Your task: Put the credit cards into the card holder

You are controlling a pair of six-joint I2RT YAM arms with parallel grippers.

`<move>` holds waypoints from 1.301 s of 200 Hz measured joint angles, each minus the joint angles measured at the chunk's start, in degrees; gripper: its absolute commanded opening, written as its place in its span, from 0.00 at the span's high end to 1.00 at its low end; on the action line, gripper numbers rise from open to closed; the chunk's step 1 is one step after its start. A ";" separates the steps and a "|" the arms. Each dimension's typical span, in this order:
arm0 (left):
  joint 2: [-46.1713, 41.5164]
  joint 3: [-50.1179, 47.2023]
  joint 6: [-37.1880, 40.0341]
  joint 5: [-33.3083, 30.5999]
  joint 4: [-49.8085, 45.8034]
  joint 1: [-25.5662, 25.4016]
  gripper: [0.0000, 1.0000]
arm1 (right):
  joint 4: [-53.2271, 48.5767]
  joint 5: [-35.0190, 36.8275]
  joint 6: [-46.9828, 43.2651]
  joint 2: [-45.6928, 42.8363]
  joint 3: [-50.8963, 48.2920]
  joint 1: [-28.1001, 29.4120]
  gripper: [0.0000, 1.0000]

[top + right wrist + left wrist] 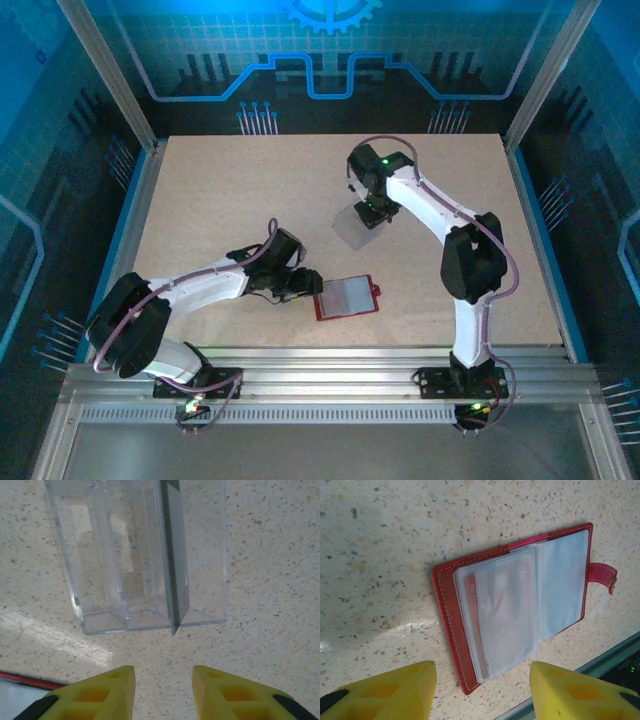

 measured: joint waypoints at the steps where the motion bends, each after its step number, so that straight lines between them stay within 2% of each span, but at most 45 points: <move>1: 0.02 0.00 0.00 0.02 0.00 0.00 0.46 | 0.00 0.02 -0.04 0.04 0.07 0.00 0.63; 149: 1.66 0.35 0.07 0.63 1.11 0.00 0.47 | -1.60 3.85 -3.21 7.93 5.84 -0.17 0.79; 198: 2.08 0.35 0.07 0.66 1.09 0.00 0.47 | -1.70 4.59 -3.23 8.66 6.49 -0.20 0.79; 260: 3.30 0.70 0.07 0.66 1.51 0.00 0.48 | -1.68 2.34 -3.23 8.66 6.47 -0.22 0.75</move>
